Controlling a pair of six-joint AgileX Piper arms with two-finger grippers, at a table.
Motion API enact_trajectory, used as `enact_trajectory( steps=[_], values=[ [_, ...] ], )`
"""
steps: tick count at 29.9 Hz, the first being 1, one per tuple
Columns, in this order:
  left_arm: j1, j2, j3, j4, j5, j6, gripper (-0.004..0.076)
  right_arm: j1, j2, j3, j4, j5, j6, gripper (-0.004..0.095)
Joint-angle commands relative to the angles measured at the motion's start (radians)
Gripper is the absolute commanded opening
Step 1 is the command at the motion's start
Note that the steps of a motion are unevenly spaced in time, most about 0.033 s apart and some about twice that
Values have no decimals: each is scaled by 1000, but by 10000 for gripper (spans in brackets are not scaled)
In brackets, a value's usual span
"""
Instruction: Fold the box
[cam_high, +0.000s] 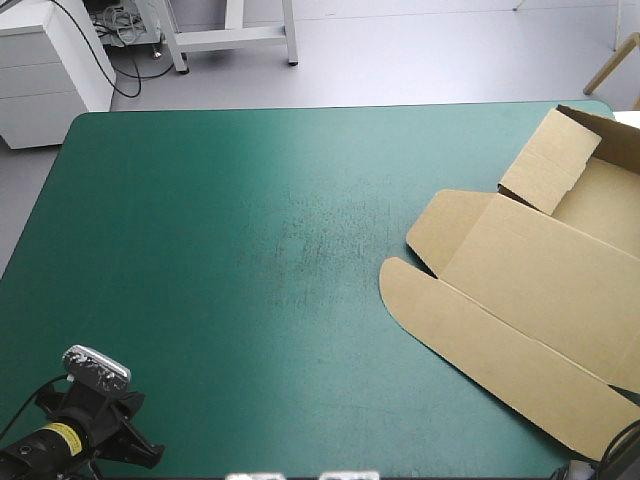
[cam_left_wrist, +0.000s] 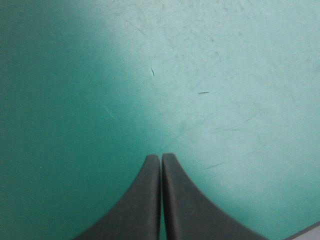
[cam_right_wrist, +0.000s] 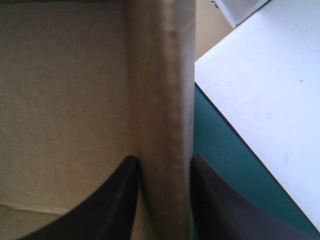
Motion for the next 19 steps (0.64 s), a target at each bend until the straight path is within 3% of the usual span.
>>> enact_trajectory(
  steps=[1,14,19],
  values=[
    [-2,8,-23,-1,-44,-8,-10,-5,-67,-25,28,-21,-11,488],
    [-2,8,-23,-1,-42,-21,-10,-5,-124,-25,30,-21,-14,516],
    [-2,8,-23,-1,-42,-21,-10,-5,-219,-16,101,-21,-72,509]
  ],
)
